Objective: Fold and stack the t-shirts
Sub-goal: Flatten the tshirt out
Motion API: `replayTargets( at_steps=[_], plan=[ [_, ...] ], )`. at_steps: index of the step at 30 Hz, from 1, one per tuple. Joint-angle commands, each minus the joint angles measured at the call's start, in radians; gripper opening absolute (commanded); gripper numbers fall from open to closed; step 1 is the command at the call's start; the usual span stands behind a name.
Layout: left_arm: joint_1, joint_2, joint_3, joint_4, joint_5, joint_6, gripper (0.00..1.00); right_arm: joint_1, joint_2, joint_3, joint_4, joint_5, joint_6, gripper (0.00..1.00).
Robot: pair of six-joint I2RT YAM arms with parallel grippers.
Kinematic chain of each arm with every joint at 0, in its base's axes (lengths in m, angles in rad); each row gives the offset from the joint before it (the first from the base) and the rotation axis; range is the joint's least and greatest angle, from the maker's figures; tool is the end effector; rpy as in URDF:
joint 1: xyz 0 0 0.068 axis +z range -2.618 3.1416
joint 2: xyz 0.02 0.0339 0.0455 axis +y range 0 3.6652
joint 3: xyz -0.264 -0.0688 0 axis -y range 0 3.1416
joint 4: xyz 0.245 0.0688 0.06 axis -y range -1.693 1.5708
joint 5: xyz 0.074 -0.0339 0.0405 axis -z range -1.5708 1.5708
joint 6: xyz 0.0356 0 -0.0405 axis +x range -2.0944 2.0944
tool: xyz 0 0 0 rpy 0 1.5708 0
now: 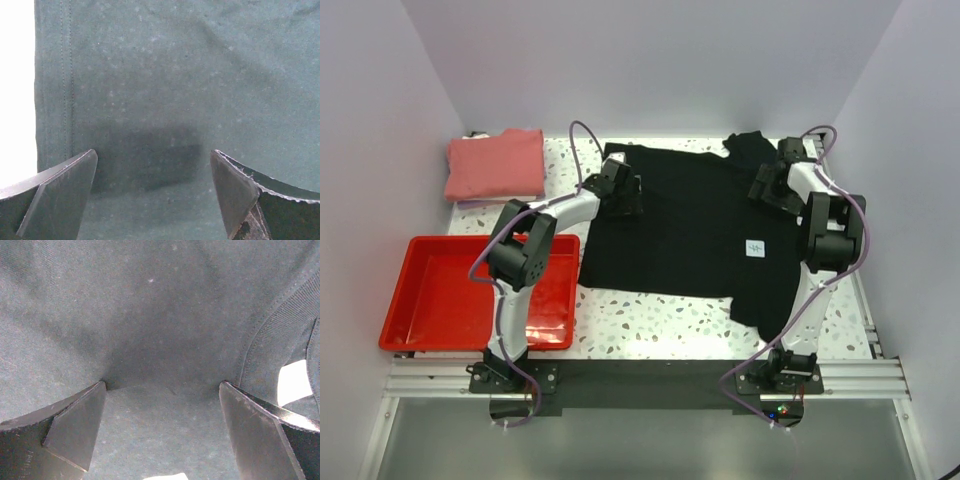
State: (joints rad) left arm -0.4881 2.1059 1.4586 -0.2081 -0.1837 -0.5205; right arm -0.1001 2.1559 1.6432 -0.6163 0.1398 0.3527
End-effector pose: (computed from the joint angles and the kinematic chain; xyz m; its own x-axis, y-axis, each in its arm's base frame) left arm 0.4073 -0.2089 0.1584 -0.7551 -0.1527 -0.6376 -0.0234 0.9782 -0.2066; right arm 0.4527 -0.0504 0.1669 -0.7894 0.4231 -0.4448 0.4592 0.8878 0.0295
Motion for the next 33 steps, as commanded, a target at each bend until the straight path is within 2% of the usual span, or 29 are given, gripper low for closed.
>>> replayTargets(
  at_steps=[1,8,13,15,16,20,24,27,28,31,33],
  plan=[
    [-0.007,0.023,0.017,-0.033,-0.003,-0.050,1.00,-0.029,0.062,0.043,0.020,-0.011,-0.032,0.99],
    [-0.017,0.009,-0.038,-0.024,0.027,-0.090,1.00,-0.052,0.116,0.084,0.013,-0.043,-0.067,0.99],
    [-0.020,-0.021,-0.030,-0.063,-0.008,-0.107,1.00,-0.053,0.125,0.156,0.000,-0.089,-0.093,0.99],
    [-0.020,-0.029,0.009,-0.068,-0.037,-0.070,1.00,-0.052,0.113,0.200,-0.032,-0.106,-0.101,0.99],
    [-0.020,-0.030,0.084,-0.123,-0.052,-0.061,1.00,-0.052,0.099,0.225,-0.046,-0.117,-0.101,0.99],
    [-0.047,-0.084,0.171,-0.183,-0.117,-0.041,1.00,-0.052,-0.026,0.207,-0.045,-0.138,-0.101,0.99],
    [-0.084,-0.193,0.071,-0.201,-0.132,-0.096,1.00,-0.049,-0.226,0.058,-0.005,-0.138,-0.054,0.99],
    [-0.119,-0.324,-0.115,-0.237,-0.154,-0.182,1.00,-0.044,-0.404,-0.144,0.071,-0.203,0.029,0.99],
    [-0.128,-0.355,-0.160,-0.250,-0.158,-0.202,1.00,-0.041,-0.497,-0.258,0.126,-0.216,0.066,0.99],
    [-0.176,-0.470,-0.326,-0.273,-0.169,-0.288,1.00,-0.029,-0.620,-0.443,0.193,-0.252,0.095,0.99],
    [-0.217,-0.523,-0.426,-0.281,-0.177,-0.355,1.00,-0.026,-0.708,-0.502,0.188,-0.253,0.100,0.99]
  ],
)
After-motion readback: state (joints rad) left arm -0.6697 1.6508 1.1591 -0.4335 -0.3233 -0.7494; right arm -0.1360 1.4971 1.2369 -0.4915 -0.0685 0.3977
